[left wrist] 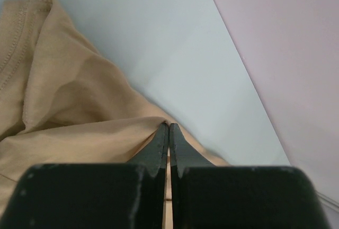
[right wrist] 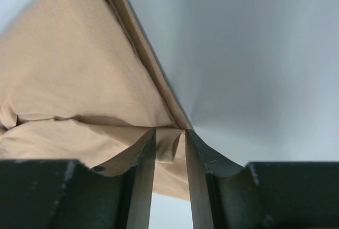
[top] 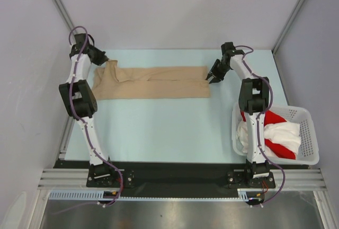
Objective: Fold and stack the t-shirts
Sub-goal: Fold the tshirt
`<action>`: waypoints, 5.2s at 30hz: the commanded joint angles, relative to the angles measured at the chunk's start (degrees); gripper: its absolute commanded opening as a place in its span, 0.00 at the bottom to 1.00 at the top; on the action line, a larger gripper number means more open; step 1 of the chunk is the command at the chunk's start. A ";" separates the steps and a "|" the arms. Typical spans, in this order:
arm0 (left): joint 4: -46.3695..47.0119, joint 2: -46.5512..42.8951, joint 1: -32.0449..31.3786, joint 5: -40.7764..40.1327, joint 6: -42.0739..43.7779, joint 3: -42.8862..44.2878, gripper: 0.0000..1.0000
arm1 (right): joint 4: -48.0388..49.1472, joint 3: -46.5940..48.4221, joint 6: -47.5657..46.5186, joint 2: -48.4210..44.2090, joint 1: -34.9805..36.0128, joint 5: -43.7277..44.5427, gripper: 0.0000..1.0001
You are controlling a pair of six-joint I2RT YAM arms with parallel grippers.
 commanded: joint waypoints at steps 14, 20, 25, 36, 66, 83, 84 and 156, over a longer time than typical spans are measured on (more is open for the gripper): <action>0.45 -3.85 0.78 2.15 1.51 2.24 0.00 | -6.37 6.55 -9.16 -7.20 1.95 7.30 0.56; -4.20 -5.52 0.78 0.13 6.07 2.16 0.00 | -5.06 5.33 -8.72 -8.26 6.43 0.46 0.56; -7.28 -7.89 0.87 -0.22 8.90 -2.13 0.00 | -0.75 -0.73 -5.21 -8.70 8.28 -5.52 0.56; -8.95 -14.05 2.54 -4.18 14.87 -11.11 0.00 | 56.87 -16.49 27.36 -8.01 18.91 -14.70 0.99; 2.98 -37.78 8.86 -6.57 12.77 -47.72 0.57 | 32.83 -9.24 8.69 -11.41 30.97 3.43 0.86; 5.81 -27.24 12.73 -4.88 7.58 -50.85 0.61 | 39.50 -55.40 14.56 -37.00 13.57 4.49 0.74; 5.98 -26.97 12.82 -4.71 7.23 -50.93 0.63 | 39.94 -56.28 16.14 -36.92 12.78 4.14 0.75; 1.16 -31.88 13.44 -6.46 -0.06 -60.85 0.00 | 24.49 -51.72 7.74 -29.26 2.40 13.00 0.00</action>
